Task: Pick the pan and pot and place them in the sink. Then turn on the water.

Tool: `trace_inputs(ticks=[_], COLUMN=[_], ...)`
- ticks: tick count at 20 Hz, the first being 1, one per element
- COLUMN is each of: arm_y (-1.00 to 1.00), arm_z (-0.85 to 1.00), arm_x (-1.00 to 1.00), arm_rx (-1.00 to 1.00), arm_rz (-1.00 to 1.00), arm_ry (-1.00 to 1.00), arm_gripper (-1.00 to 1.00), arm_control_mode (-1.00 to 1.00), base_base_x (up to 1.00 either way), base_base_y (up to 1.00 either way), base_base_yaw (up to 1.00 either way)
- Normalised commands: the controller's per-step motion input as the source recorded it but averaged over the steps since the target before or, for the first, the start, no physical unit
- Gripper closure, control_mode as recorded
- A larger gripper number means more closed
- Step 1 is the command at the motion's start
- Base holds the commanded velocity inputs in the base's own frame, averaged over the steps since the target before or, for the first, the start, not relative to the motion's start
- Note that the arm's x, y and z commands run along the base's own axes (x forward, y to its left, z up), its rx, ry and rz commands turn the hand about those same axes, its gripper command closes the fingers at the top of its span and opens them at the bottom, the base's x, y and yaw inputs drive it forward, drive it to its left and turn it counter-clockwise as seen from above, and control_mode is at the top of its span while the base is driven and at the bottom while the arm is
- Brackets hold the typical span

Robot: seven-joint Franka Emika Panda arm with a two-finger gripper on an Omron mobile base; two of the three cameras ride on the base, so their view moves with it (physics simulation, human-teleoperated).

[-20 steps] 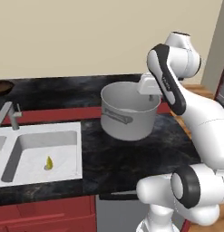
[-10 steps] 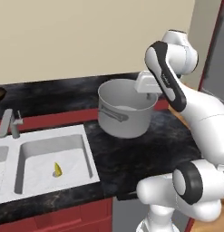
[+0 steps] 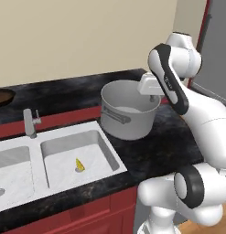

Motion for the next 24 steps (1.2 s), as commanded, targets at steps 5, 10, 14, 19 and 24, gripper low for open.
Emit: trace_inputs(ticks=[5,10,14,19,24], arm_y=[0.0,0.0,0.0,0.0,0.0], arm_z=[0.0,0.0,0.0,0.0,0.0], arm_x=[0.0,0.0,0.0,0.0,0.0], arm_rx=[0.0,0.0,0.0,0.0,0.0], arm_rz=[0.0,0.0,0.0,0.0,0.0], arm_ry=[0.0,0.0,0.0,0.0,0.0], arm_gripper=[1.0,1.0,1.0,1.0,1.0], arm_control_mode=[1.0,1.0,1.0,1.0,1.0], base_base_x=[-0.38,0.03,0.67,0.43,0.0], base_base_y=[0.71,0.33,0.67,0.65,0.09], base_base_yaw=[0.0,0.0,-0.01,-0.04,0.0])
